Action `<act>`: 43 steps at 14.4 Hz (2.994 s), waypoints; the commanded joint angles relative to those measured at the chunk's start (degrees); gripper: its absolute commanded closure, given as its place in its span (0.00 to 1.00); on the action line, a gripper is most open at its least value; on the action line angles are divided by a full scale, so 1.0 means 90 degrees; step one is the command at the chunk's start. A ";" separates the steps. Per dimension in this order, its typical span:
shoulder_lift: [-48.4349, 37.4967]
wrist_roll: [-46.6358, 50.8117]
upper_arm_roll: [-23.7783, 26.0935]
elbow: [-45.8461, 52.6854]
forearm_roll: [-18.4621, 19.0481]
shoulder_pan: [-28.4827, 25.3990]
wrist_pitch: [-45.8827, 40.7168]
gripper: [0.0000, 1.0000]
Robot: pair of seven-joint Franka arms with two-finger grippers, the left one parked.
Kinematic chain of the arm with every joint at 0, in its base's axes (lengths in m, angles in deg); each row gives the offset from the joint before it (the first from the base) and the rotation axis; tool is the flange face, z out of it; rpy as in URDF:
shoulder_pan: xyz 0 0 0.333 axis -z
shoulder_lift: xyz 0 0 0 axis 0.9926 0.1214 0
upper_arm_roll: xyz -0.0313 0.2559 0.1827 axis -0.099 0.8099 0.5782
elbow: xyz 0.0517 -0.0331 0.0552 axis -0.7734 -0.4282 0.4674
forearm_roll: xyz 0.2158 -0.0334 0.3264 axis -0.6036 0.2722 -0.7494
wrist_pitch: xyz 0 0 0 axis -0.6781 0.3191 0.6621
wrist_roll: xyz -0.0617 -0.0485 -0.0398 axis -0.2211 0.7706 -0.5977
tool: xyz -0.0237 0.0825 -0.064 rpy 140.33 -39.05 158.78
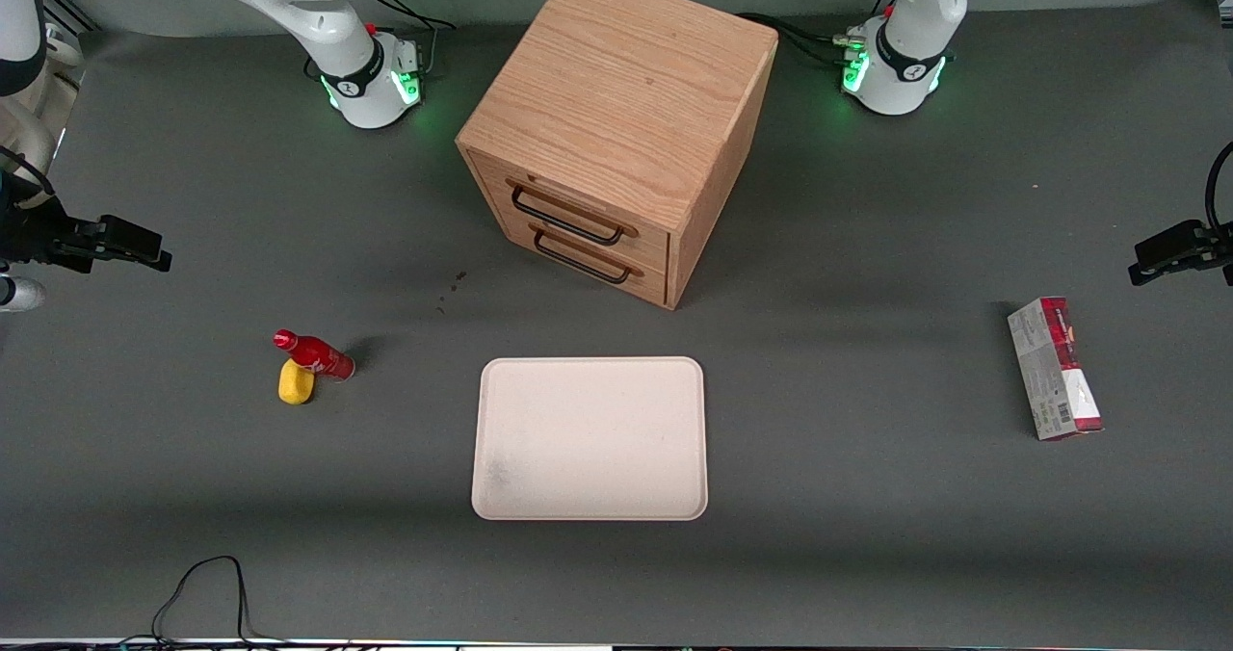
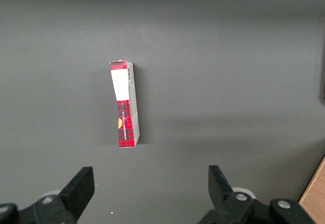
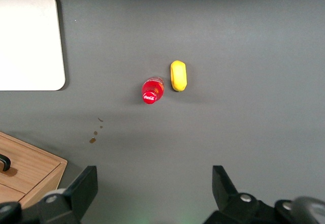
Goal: Place coke bottle on tray
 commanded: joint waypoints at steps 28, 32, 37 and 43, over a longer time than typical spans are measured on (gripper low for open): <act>-0.0597 -0.0217 -0.0003 -0.3393 -0.0143 -0.0207 0.3600 0.00; -0.0246 -0.0217 -0.0003 -0.3688 -0.0152 -0.0207 0.4257 0.00; 0.0340 -0.0207 0.0007 -0.3659 -0.0152 -0.0207 0.4687 0.00; 0.0702 -0.0207 0.0046 -0.3464 -0.0152 -0.0352 0.4658 0.00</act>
